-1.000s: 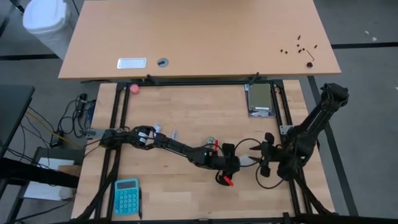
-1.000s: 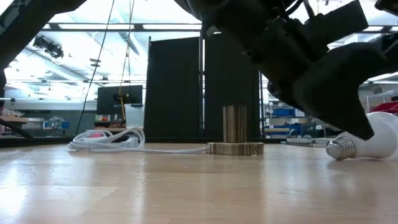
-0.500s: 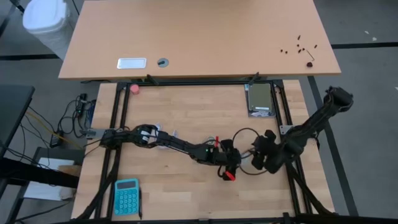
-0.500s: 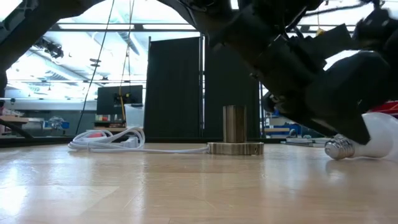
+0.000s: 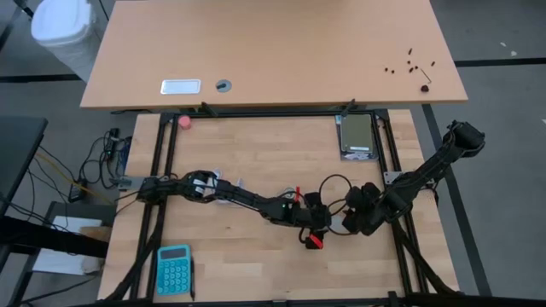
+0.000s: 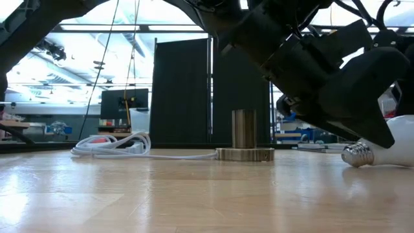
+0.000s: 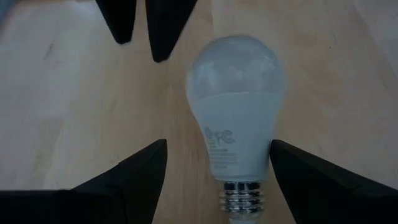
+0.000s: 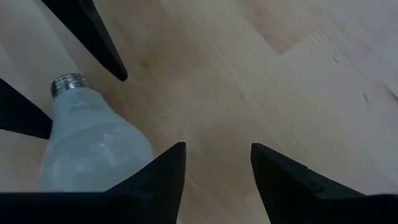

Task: Screw lightbulb
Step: Insert the lightbulb into the lamp holder

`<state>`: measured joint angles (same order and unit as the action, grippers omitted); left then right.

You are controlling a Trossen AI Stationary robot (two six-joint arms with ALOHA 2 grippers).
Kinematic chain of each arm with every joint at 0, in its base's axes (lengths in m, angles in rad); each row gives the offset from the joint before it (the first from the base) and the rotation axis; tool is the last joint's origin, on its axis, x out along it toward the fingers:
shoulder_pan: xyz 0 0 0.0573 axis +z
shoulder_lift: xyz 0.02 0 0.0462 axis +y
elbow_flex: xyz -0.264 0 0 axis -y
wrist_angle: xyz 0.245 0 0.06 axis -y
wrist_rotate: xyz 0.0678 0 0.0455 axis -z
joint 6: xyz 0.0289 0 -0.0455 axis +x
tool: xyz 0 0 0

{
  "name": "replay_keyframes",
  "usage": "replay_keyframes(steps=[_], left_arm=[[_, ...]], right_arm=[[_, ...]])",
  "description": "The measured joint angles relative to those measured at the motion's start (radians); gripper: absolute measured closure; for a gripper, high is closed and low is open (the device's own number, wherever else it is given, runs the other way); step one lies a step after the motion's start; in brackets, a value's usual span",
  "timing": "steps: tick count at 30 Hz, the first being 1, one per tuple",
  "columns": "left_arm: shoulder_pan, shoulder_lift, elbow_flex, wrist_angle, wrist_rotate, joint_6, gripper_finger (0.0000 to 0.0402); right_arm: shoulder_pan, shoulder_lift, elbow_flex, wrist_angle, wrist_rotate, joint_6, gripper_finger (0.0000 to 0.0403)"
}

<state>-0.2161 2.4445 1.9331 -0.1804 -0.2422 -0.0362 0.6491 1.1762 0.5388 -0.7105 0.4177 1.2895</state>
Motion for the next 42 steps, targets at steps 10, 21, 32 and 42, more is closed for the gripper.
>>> replay_keyframes(steps=[10, 21, 32, 42], left_arm=[[0.0, 0.0, 0.0, 0.006, -0.013, 0.036, 0.011], [0.006, 0.0, 0.0, 0.012, -0.018, -0.024, 0.011], [0.007, 0.0, 0.0, 0.012, -0.046, -0.028, 0.011], [0.007, 0.0, 0.0, 0.006, -0.026, -0.102, 0.011]], right_arm=[[0.015, -0.021, 0.026, -0.162, 0.035, -0.036, 0.0213], [0.036, -0.017, 0.112, -0.251, -0.11, -0.153, 0.0225], [0.035, 0.101, 0.112, -0.164, -0.05, -0.158, 0.0225], [0.007, 0.175, 0.112, -0.076, 0.004, -0.191, 0.0225]])
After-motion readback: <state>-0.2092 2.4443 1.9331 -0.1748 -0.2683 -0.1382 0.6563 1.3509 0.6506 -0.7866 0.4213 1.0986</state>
